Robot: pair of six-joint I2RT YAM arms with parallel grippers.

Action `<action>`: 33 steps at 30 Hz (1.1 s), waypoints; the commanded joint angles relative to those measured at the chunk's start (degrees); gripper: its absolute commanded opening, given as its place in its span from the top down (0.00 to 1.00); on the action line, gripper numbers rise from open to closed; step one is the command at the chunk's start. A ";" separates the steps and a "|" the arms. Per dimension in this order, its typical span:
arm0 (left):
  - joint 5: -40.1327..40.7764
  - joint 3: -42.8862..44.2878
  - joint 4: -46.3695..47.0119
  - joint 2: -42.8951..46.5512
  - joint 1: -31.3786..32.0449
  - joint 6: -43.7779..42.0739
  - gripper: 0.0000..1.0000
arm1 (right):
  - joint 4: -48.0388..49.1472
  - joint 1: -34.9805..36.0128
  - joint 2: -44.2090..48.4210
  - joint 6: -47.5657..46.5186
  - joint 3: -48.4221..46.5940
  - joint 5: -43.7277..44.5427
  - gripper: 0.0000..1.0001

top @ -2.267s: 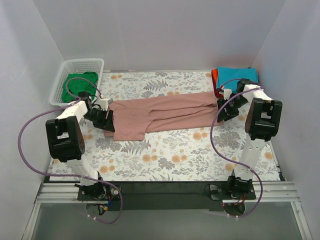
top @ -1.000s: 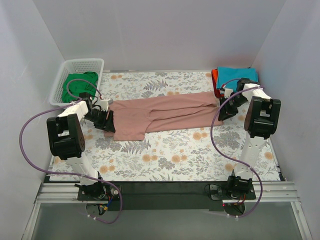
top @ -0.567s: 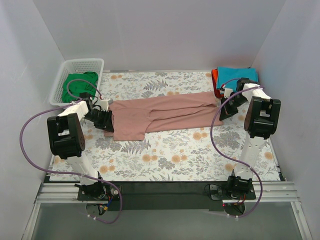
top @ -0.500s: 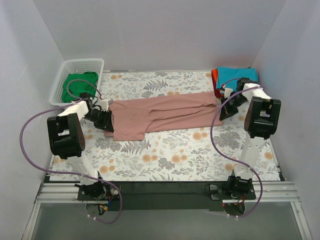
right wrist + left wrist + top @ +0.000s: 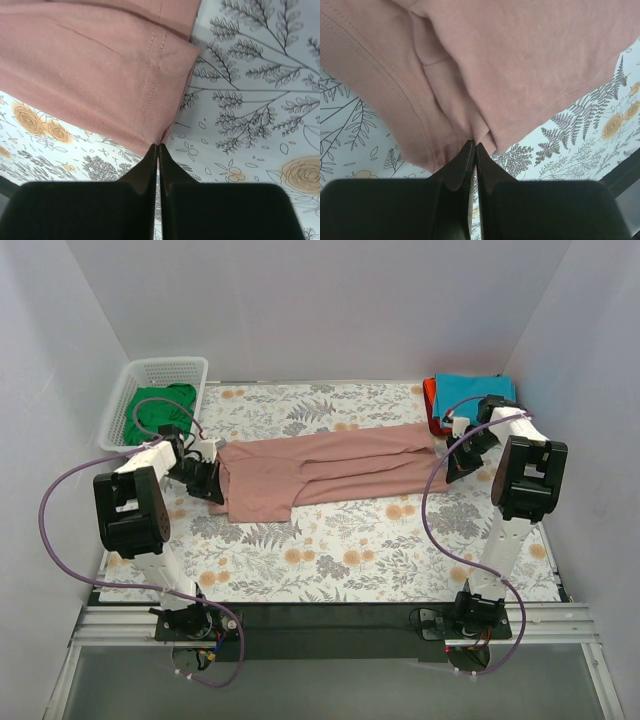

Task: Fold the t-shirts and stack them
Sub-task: Fold the tshirt

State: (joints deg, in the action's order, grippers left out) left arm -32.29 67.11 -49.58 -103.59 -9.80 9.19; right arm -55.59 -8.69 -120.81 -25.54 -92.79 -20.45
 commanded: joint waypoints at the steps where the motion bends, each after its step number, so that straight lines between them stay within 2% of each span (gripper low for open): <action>1: 1.09 -0.75 -0.87 3.48 -1.27 -1.28 1.00 | -1.54 -1.77 3.57 -2.85 1.82 3.22 0.99; 12: 2.50 -5.24 -1.66 4.80 -1.27 -2.25 1.00 | -1.45 -1.95 1.19 -2.67 2.80 0.59 0.99; 16: -1.27 -4.10 -2.80 7.78 -1.71 -2.77 0.75 | -1.80 -1.95 3.65 -2.85 1.74 -0.64 0.70; 17: -2.15 -3.66 -3.50 10.23 -1.71 -3.47 0.67 | -2.06 -1.95 5.05 -3.02 1.30 -0.99 0.68; 19: -3.21 -4.00 -3.85 12.79 -1.71 -4.44 0.61 | -2.33 -1.86 6.64 -3.11 -0.02 -1.70 0.64; 23: -1.46 -7.51 -5.00 15.79 -1.36 -5.59 0.58 | -2.41 0.50 9.72 -3.55 0.15 -3.63 0.66; 26: 0.29 -10.33 -0.98 16.14 -1.27 -4.45 0.58 | -1.89 4.19 8.76 -3.20 0.60 -3.37 0.71; 28: 0.74 -10.86 2.02 14.22 -1.27 -2.25 0.59 | -0.84 6.30 7.44 -1.97 -0.02 -3.28 0.77; 33: 0.48 -7.61 3.61 6.48 -1.18 0.48 0.66 | 2.24 8.60 3.13 -0.56 -0.02 -0.74 0.81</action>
State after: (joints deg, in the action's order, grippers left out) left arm -31.94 57.39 -48.99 -94.63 -11.14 7.77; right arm -55.20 -0.36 -115.24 -27.18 -91.64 -22.24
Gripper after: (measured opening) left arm 0.353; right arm 0.195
